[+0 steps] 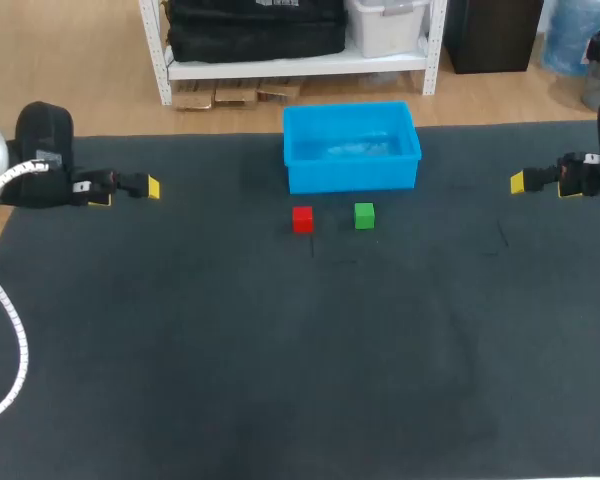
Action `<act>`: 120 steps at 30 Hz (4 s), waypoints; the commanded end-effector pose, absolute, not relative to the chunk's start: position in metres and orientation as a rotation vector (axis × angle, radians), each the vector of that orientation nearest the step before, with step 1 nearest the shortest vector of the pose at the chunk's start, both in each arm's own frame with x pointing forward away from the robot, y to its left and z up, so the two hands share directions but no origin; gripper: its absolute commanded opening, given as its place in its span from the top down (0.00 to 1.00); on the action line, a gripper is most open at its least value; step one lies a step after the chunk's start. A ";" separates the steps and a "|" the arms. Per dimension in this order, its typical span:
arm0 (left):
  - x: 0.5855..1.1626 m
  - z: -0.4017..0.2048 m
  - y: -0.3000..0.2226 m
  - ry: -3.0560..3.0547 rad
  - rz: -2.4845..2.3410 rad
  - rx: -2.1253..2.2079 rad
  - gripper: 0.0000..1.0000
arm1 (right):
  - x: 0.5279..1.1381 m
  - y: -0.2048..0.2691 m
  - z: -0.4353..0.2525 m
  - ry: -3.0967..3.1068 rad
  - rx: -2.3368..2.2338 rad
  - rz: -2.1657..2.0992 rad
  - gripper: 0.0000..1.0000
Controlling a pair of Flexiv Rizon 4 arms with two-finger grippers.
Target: Use the left arm to pick the red cube and place it into the blue plastic box first, then use the right arm to grasp the green cube and put it into the same blue plastic box after the first action is fully finished.
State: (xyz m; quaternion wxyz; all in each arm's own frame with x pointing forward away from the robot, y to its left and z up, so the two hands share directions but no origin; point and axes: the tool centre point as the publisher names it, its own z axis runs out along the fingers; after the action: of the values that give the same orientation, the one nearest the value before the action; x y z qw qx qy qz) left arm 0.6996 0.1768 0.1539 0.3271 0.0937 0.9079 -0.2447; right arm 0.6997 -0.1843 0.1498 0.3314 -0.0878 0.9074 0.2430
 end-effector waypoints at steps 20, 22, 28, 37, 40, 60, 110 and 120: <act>0.710 0.171 0.150 2.593 -0.489 0.197 0.00 | 0.700 -0.184 0.150 2.372 -0.230 0.635 0.00; 0.711 0.171 0.147 2.620 -0.462 0.194 0.00 | 0.700 -0.184 0.150 2.372 -0.230 0.635 0.00; 0.717 0.173 0.137 2.651 -0.423 0.193 0.00 | 0.700 -0.184 0.150 2.372 -0.230 0.635 0.00; 0.726 0.173 0.114 2.708 -0.373 0.187 0.00 | 0.700 -0.184 0.150 2.372 -0.230 0.635 0.00; 0.730 0.171 0.106 2.728 -0.359 0.180 0.00 | 0.700 -0.184 0.150 2.372 -0.230 0.635 0.00; 0.754 0.155 0.060 2.869 -0.250 0.159 0.00 | 0.700 -0.184 0.150 2.372 -0.230 0.635 0.00; 0.810 0.114 -0.010 3.004 -0.109 -0.004 0.00 | 0.700 -0.184 0.150 2.372 -0.230 0.635 0.00; 0.821 0.105 -0.022 3.014 -0.102 0.045 0.00 | 0.700 -0.184 0.150 2.372 -0.230 0.635 0.00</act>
State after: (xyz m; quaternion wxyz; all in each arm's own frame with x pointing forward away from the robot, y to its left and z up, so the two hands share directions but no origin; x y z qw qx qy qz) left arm 0.8099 -0.0159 0.1070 0.0735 0.0137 0.9964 -0.0387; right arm 0.6998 -0.1843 0.1498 0.3313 -0.0878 0.9075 0.2430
